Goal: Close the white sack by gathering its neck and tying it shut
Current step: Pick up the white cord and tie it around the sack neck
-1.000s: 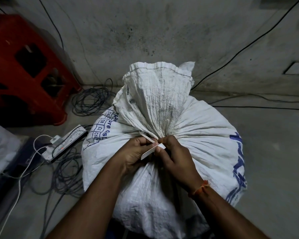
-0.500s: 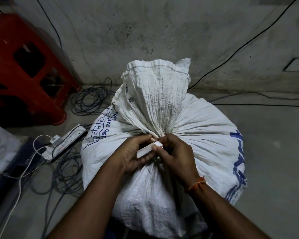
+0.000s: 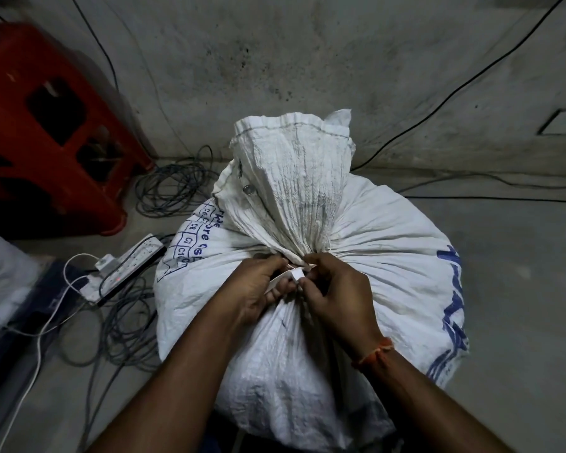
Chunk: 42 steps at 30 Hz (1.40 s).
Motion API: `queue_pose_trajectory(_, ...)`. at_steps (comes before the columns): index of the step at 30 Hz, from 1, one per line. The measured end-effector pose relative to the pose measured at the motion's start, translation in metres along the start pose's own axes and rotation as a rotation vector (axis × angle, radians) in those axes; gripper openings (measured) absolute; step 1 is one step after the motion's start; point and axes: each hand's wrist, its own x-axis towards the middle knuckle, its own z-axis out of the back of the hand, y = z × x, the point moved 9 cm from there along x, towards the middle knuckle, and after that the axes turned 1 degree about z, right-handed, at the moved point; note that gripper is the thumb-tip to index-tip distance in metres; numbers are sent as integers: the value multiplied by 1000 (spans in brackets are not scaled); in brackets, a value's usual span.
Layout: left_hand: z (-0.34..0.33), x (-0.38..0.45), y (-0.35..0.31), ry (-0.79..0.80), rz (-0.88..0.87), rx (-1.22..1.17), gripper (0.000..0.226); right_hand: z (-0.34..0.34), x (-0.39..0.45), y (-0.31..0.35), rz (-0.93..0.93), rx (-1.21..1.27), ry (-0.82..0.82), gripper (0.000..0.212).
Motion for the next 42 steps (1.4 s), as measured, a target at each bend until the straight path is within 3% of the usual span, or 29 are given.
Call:
queue_pose_trajectory(4, -1, -3, -1, 14, -15, 72, 15, 0, 1, -1, 21, -10, 10, 31)
queue_pose_trajectory(9, 2, -17, -26, -4, -373, 631, 43, -4, -1, -3, 17, -9, -3, 23)
queue_pose_trajectory(14, -6, -23, -37, 30, -563, 771, 13, -8, 2, -5, -9, -29, 6, 26)
queue_pose_trajectory(25, 23, 4, -38, -103, -399, 527, 10, -6, -13, 21, 29, -88, 109, 24)
queue_pose_trajectory(31, 19, 5, -37, -144, -473, 499, 11, 2, -10, 28, 50, -94, 140, 23)
queue_pose_trajectory(35, 13, 2, -38, -117, -529, 531, 9, -1, -8, 29, 50, 92, 288, 16)
queue_pose_trajectory(37, 11, -1, -41, -113, -555, 530, 9, -2, -5, 28, 63, 154, 354, 32)
queue_pose_trajectory(42, 9, -3, -42, -118, -535, 561, 9, -3, 4, 27, 261, -69, 327, 36)
